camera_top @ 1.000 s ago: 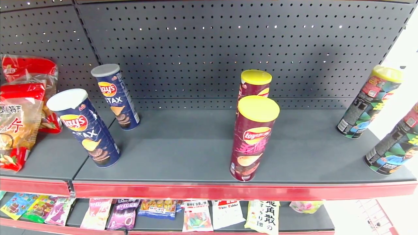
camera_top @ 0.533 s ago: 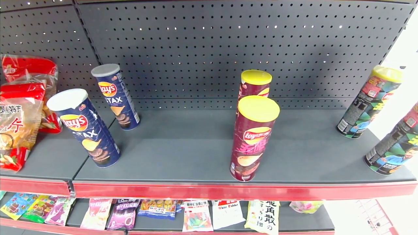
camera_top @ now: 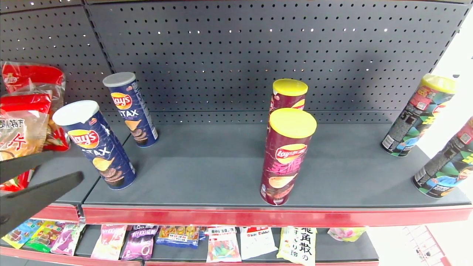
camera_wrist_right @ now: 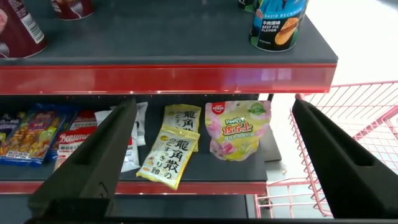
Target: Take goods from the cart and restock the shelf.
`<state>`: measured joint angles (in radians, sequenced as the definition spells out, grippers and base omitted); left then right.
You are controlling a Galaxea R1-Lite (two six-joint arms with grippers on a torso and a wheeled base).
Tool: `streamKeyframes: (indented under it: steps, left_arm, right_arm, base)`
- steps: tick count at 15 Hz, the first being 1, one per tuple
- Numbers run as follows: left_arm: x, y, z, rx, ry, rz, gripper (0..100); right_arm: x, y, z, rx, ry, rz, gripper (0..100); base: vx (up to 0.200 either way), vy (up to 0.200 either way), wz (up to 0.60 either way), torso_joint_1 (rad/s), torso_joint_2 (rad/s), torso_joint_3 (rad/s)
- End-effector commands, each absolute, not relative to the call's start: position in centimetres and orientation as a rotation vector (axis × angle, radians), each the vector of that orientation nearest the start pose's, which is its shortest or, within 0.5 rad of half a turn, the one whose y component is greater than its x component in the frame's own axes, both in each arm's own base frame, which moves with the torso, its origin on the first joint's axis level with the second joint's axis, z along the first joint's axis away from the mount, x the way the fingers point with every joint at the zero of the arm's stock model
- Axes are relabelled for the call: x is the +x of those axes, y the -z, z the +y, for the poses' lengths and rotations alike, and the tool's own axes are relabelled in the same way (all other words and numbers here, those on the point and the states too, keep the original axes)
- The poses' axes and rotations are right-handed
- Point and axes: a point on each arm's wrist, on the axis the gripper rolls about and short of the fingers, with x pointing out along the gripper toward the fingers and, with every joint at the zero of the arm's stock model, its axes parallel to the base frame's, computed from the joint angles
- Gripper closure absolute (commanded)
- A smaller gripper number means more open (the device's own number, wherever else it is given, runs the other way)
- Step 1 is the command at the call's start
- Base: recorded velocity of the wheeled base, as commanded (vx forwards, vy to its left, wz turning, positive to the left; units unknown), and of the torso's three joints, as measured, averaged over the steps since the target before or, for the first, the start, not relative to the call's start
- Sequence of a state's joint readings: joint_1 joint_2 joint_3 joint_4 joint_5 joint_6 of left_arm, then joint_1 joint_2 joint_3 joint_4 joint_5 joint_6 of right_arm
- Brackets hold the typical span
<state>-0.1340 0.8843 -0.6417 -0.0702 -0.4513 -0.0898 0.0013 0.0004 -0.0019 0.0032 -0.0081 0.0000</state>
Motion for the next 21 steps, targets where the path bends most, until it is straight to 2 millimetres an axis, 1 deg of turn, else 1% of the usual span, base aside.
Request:
streamKeyframes:
  steps: [1,4,7,8,9,10,13,14,17,21]
  left_arm:
    - [16.3,-23.5,-6.1,-0.075,0.783,0.397,0]
    - [18.8,-21.4,-8.7,0.027,0.881,0.483,0]
    - [20.2,-20.8,-10.4,0.067,0.936,0.507,0]
    - [21.2,-20.6,-11.1,0.074,0.941,0.518,0]
    - [21.6,-20.5,-11.2,0.085,0.944,0.514,0]
    - [22.4,-20.1,-11.6,0.145,0.962,0.497,0]
    - [23.5,-18.7,-12.2,0.256,1.005,0.489,0]
    - [23.6,-18.6,-12.5,0.275,1.028,0.48,0]
    - [23.8,-18.2,-13.6,0.284,1.067,0.489,0]
    - [24.8,-17.7,-15.0,0.295,1.096,0.501,0]
  right_arm:
    - [-2.3,-7.5,0.0,-0.002,0.008,0.003,0]
    - [-2.3,-7.6,0.0,-0.002,0.008,0.002,0]
    - [-2.3,-7.6,0.0,-0.002,0.009,0.002,0]
    - [-2.3,-7.6,0.0,-0.002,0.008,0.002,0]
    - [-2.3,-7.6,0.0,-0.002,0.008,0.002,0]
    - [-2.3,-7.6,0.0,-0.002,0.008,0.002,0]
    - [-2.3,-7.6,0.0,-0.002,0.008,0.002,0]
    - [-2.3,-7.6,0.0,-0.002,0.008,0.002,0]
    - [-2.3,-7.6,0.0,-0.002,0.008,0.002,0]
    - [-2.3,-7.6,0.0,-0.002,0.008,0.002,0]
  base:
    - [0.0,0.0,0.0,0.0,0.0,0.0]
    - [0.0,0.0,0.0,0.0,0.0,0.0]
    - [0.0,0.0,0.0,0.0,0.0,0.0]
    - [0.0,0.0,0.0,0.0,0.0,0.0]
    - [0.0,0.0,0.0,0.0,0.0,0.0]
    - [0.0,0.0,0.0,0.0,0.0,0.0]
    - [0.0,0.0,0.0,0.0,0.0,0.0]
    - [0.0,0.0,0.0,0.0,0.0,0.0]
    - [0.0,0.0,0.0,0.0,0.0,0.0]
    - [0.0,0.0,0.0,0.0,0.0,0.0]
